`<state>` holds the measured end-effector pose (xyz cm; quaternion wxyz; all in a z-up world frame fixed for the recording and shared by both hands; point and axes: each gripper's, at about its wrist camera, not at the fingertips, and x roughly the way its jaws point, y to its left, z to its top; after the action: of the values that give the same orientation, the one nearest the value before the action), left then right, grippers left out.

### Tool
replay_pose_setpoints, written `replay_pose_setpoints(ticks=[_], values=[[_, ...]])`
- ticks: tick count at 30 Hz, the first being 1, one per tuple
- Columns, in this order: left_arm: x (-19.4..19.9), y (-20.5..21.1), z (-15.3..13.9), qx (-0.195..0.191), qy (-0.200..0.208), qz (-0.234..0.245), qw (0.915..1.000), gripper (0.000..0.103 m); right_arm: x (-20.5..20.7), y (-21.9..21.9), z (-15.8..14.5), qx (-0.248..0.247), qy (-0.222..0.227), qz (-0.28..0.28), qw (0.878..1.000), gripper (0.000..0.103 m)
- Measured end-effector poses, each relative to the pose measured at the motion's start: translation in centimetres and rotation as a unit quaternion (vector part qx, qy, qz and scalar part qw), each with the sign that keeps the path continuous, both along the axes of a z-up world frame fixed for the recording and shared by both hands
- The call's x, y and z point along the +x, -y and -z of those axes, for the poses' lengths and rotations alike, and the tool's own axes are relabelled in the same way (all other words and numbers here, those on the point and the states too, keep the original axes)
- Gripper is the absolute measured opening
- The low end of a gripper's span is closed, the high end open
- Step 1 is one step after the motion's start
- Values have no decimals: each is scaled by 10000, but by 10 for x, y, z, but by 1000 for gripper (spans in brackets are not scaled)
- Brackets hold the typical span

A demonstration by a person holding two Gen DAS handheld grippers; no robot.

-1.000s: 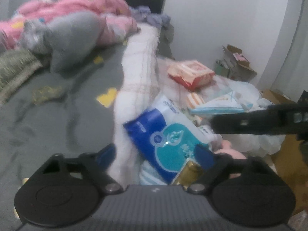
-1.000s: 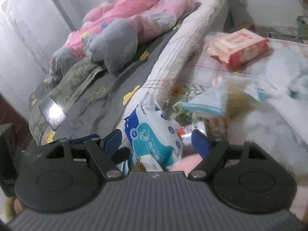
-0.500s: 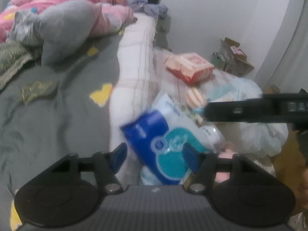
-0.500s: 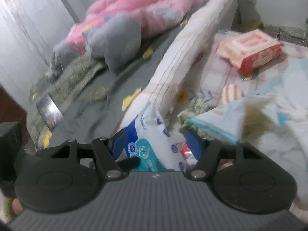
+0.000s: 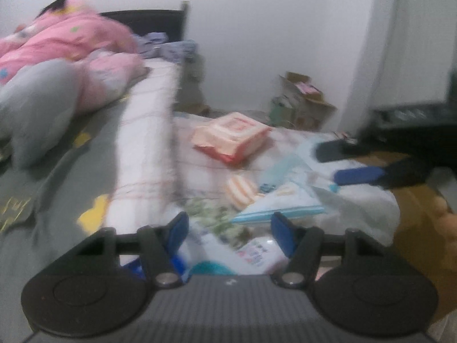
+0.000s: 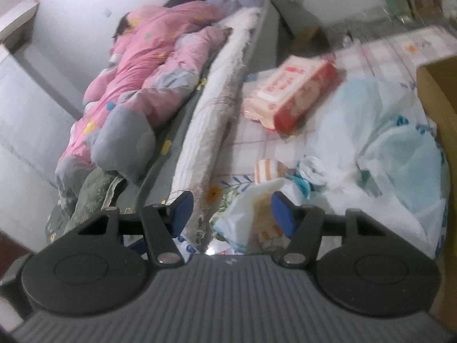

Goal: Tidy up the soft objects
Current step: 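Move the right tool back to the bed toward the white cotton-pad bag, then close the right gripper on the white cotton-pad bag and lift it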

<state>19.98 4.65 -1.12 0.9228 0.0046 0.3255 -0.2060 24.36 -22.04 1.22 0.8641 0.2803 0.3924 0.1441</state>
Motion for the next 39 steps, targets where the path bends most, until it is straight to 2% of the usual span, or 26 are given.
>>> replay_pose_setpoints(ticks=[2, 4, 6, 11, 12, 13, 14, 15, 17, 18, 21, 25, 29, 31, 34, 37, 39], values=[[2, 18, 0, 254, 137, 343, 9990, 71, 5, 0, 7, 147, -130, 55, 9998, 57], [3, 37, 2, 558, 352, 650, 9957, 87, 8, 0, 13, 239, -195, 111, 9995, 57], [6, 59, 4, 906, 559, 875, 9905, 95, 9, -1, 15, 297, -212, 153, 9992, 57], [19, 105, 17, 1602, 759, 1320, 9753, 95, 3, 7, 14, 437, -197, 313, 9984, 57], [22, 110, 20, 1684, 760, 1344, 9736, 89, 1, 9, 14, 455, -189, 350, 9982, 57], [25, 114, 22, 1756, 766, 1344, 9722, 73, -1, 11, 13, 475, -174, 386, 9980, 57], [27, 116, 23, 1787, 753, 1319, 9721, 63, -4, 14, 12, 493, -148, 417, 9978, 58], [29, 114, 23, 1765, 676, 1305, 9733, 43, -8, 16, 11, 494, -123, 447, 9977, 58], [35, 107, 18, 1540, 500, 1215, 9793, 34, -15, 22, 8, 475, -81, 508, 9975, 58], [36, 102, 14, 1410, 478, 1135, 9823, 28, -18, 25, 7, 473, -62, 534, 9974, 58], [38, 86, -5, 1068, 458, 853, 9896, 17, -29, 32, 6, 489, -5, 601, 9970, 58], [33, 61, -40, 343, 297, 596, 9972, 14, -44, 37, 4, 679, 88, 619, 9957, 58], [18, 33, -70, -549, -56, 438, 9975, 11, -61, 35, -1, 855, 298, 545, 9944, 58], [11, 19, -76, -1017, -363, 405, 9933, 11, -69, 34, -3, 916, 368, 512, 9938, 58], [2, -4, -72, -1654, -856, 215, 9823, 11, -83, 33, -5, 1158, 438, 353, 9917, 58], [-6, -29, -52, -2369, -1415, -35, 9612, 11, -99, 27, -6, 1295, 469, 152, 9904, 59], [-12, -39, -31, -2707, -1761, -193, 9462, 11, -110, 21, -1, 1290, 422, 11, 9907, 59]])
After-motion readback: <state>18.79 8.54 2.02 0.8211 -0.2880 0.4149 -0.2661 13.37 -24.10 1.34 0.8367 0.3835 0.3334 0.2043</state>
